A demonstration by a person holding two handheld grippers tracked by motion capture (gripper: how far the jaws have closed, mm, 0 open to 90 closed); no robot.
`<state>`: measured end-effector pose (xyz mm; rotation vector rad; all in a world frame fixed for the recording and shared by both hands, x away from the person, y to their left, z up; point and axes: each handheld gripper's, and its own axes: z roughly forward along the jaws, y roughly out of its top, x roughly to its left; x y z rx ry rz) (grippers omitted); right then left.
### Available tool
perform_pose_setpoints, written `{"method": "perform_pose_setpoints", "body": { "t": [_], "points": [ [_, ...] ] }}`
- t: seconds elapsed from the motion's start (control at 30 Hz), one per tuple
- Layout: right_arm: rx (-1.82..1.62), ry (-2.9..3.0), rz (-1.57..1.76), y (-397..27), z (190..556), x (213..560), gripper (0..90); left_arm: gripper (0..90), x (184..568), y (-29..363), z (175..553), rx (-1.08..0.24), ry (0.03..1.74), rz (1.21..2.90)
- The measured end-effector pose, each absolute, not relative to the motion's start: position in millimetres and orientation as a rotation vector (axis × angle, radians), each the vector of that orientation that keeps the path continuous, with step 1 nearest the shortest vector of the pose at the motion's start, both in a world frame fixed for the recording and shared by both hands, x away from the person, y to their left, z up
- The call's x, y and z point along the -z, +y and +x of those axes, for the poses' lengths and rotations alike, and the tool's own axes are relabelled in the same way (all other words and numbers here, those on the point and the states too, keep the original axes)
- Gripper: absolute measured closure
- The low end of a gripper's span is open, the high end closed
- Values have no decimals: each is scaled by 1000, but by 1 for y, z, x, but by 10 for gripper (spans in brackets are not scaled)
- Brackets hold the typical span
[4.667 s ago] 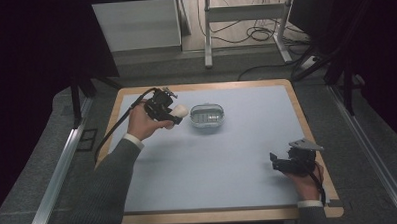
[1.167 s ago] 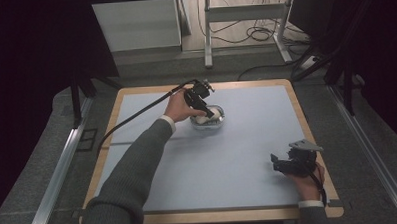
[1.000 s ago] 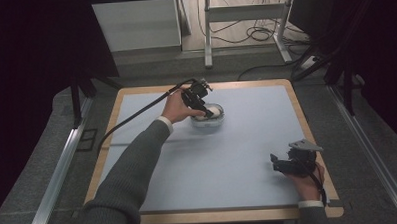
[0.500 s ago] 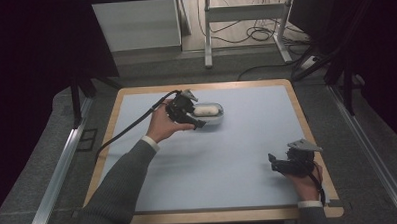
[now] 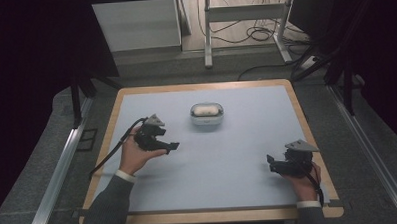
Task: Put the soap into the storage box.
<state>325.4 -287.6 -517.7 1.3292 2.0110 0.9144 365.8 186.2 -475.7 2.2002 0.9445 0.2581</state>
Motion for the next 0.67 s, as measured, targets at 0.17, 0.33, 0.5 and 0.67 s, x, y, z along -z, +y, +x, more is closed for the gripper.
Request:
{"method": "perform_pose_setpoints", "body": {
  "t": [0.17,0.33,0.5,0.67],
  "points": [
    [-950,2016,1334,-286,325,517,46,213,494,218,346,-255,1016,2155],
    [-925,2014,1338,-286,325,519,46,205,510,233,328,-255,1064,2131],
    [-935,2007,1328,-284,325,517,46,205,517,236,321,-247,1067,2125],
    [-947,2008,1291,-280,325,512,46,189,519,236,322,-273,1075,2124]
  ]
}}
